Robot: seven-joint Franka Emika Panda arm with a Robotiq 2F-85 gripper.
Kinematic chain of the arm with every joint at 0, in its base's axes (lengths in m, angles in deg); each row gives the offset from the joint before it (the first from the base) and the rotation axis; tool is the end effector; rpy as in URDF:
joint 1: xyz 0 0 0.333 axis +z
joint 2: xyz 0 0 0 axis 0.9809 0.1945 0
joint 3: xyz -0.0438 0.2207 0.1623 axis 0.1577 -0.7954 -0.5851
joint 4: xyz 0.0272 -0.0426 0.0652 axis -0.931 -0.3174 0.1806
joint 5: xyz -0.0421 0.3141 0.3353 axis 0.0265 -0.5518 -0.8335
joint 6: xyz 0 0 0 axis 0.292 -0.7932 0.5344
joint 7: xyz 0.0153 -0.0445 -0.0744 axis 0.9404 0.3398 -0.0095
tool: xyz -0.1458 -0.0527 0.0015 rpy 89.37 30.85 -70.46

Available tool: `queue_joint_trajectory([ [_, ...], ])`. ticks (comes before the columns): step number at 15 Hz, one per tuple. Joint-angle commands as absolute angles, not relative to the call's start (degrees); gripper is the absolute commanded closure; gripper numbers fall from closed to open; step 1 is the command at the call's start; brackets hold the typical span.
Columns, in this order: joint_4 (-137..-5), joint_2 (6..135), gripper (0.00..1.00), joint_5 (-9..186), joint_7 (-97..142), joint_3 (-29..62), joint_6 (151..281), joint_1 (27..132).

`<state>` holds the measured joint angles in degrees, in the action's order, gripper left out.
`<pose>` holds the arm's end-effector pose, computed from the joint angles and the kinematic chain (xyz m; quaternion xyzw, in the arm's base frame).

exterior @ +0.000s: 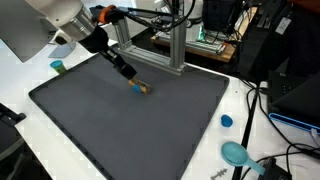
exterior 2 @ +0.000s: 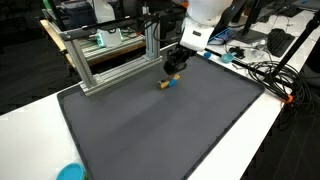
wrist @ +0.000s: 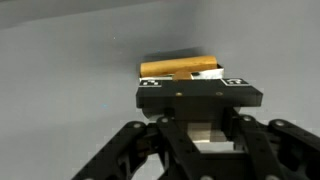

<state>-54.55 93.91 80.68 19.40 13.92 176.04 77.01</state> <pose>0.7128 -0.0213 0.1953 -0.9781 0.0983 0.1813 0.0281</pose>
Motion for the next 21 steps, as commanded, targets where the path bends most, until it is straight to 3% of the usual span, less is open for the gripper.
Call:
queue_joint_trajectory([
  [1,-51.9,92.8,0.78,80.3,16.2,14.9,178.5,77.2],
  [13,-51.5,93.9,0.78,93.1,10.9,18.3,183.0,81.6],
  [21,-51.7,96.1,0.78,84.6,18.9,13.7,173.1,78.0],
])
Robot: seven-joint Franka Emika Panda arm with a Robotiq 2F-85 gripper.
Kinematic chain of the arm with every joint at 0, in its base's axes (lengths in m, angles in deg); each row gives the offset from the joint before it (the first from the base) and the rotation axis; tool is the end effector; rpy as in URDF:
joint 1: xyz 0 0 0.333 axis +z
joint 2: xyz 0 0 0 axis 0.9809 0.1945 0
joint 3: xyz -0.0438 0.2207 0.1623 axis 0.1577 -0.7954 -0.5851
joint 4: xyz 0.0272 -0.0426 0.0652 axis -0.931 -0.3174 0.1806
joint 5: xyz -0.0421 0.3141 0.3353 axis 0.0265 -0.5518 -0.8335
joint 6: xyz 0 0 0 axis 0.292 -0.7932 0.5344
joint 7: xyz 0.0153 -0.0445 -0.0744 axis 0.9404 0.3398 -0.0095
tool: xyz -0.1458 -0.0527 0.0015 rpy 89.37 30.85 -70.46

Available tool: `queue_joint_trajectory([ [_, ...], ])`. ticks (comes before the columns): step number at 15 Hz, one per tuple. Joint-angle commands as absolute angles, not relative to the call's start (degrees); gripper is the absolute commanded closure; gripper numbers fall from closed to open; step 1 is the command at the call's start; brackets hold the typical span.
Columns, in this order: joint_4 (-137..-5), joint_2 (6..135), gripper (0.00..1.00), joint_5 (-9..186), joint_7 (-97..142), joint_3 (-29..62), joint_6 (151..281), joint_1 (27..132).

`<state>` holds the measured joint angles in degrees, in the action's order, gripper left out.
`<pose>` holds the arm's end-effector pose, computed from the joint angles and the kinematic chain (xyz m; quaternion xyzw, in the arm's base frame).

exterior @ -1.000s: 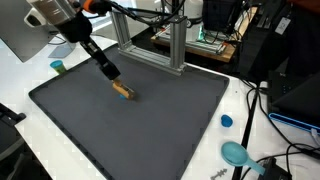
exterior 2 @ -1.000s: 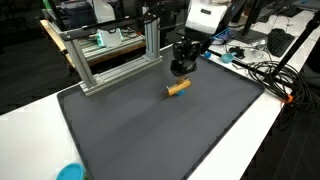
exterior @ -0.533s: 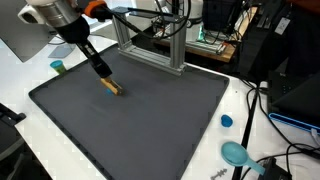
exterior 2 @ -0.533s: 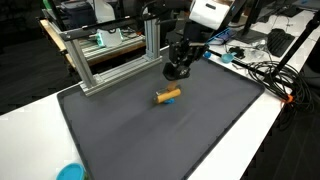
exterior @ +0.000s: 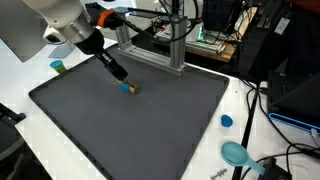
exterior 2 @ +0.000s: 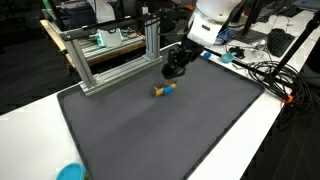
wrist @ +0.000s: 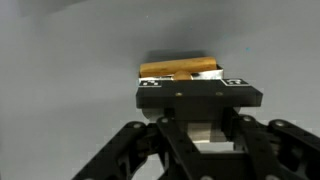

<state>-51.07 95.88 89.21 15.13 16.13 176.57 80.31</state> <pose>0.7274 -0.0259 0.2007 0.9801 -0.1035 -0.1570 0.0640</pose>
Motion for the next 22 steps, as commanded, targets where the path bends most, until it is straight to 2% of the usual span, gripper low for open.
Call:
queue_joint_trajectory([
  [1,-51.6,96.5,0.78,83.0,19.9,13.2,171.7,77.4],
  [4,-50.1,97.8,0.78,79.0,21.6,12.5,167.1,75.7],
  [15,-42.7,97.2,0.78,78.1,21.0,13.9,167.2,76.2],
  [22,-43.4,98.3,0.78,79.3,18.9,14.6,175.0,77.7],
])
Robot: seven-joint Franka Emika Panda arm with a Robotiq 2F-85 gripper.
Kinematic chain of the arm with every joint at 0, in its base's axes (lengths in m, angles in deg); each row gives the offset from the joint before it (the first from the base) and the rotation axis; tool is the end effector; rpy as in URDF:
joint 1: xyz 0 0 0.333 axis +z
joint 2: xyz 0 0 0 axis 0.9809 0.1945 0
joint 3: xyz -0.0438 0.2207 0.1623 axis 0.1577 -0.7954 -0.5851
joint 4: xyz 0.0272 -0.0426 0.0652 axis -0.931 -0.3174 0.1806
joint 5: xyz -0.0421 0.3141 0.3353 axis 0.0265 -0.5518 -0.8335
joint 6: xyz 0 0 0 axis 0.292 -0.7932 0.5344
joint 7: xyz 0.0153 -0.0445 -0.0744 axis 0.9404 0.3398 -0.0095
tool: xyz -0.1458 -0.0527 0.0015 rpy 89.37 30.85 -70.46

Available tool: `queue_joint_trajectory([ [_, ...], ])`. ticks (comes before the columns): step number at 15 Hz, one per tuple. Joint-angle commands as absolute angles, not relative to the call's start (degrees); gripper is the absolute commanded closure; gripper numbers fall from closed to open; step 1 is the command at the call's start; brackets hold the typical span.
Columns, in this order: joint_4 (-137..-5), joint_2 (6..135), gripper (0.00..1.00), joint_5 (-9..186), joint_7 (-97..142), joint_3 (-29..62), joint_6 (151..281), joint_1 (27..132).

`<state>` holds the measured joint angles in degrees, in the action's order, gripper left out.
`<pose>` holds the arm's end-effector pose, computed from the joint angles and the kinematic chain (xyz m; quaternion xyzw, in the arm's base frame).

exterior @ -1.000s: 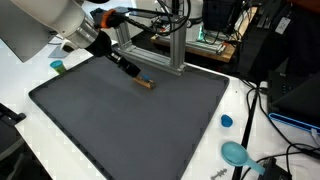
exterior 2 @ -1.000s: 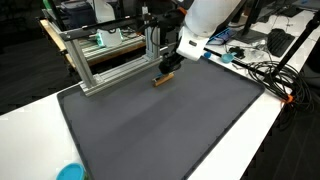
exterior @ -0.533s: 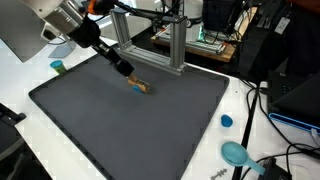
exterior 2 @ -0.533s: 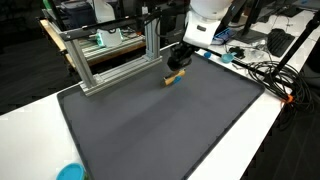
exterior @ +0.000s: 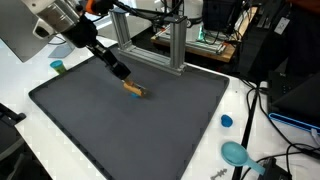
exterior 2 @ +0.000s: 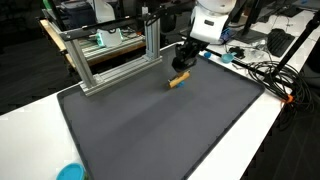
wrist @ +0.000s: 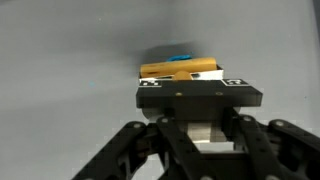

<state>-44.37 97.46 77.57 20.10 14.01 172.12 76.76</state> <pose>0.7424 -0.0170 0.2346 -0.9811 0.0958 0.1584 0.0570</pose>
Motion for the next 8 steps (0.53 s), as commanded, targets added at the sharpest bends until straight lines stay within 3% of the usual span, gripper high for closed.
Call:
queue_joint_trajectory([
  [1,-43.9,98.5,0.78,81.5,18.6,15.5,178.2,78.6],
  [8,-45.3,99.3,0.78,86.7,16.3,16.5,181.1,80.3],
])
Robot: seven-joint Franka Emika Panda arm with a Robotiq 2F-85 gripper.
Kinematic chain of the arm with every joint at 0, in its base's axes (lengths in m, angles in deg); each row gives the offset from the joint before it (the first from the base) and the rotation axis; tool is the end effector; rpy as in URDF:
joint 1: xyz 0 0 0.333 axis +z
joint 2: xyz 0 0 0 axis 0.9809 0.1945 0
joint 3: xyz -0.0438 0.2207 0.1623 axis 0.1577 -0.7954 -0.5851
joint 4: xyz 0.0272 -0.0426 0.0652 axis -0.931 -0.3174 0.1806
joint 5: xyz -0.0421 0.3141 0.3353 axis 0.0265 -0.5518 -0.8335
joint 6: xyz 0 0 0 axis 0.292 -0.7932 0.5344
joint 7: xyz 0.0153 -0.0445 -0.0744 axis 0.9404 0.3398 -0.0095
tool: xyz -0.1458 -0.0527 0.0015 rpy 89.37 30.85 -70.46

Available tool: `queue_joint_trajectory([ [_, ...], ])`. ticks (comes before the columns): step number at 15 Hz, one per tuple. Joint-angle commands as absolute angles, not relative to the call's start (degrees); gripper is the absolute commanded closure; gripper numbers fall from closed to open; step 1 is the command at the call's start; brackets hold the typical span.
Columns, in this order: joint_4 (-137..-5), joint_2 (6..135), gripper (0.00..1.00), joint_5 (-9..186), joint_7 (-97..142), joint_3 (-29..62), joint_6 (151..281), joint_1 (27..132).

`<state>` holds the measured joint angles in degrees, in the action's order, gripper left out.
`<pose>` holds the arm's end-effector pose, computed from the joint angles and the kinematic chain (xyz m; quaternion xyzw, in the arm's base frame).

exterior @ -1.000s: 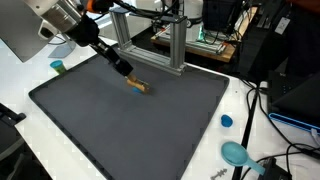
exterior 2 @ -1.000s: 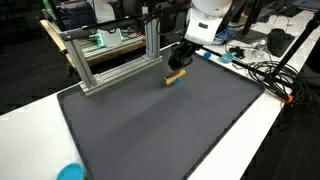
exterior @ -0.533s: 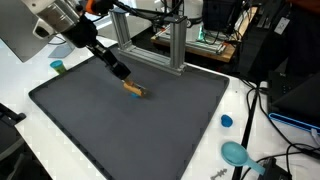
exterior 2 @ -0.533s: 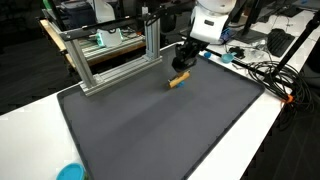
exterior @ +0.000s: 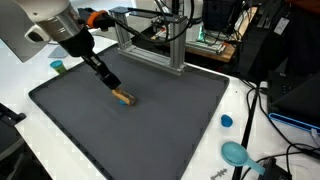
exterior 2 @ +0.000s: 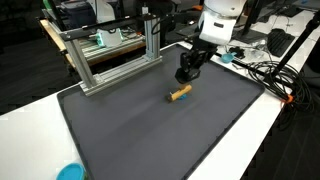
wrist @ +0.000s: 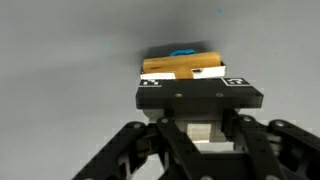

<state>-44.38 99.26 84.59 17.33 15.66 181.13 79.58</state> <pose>0.7653 -0.0174 0.2174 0.9908 -0.0968 -0.0934 0.0154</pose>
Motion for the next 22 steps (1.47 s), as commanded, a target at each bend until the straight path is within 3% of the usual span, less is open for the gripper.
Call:
queue_joint_trajectory([
  [1,-45.5,99.2,0.78,87.3,15.9,16.8,181.6,80.6],
  [13,-44.8,101.0,0.78,94.1,8.6,21.1,182.0,83.1],
  [22,-46.6,93.9,0.78,89.4,16.5,16.9,175.7,81.6],
])
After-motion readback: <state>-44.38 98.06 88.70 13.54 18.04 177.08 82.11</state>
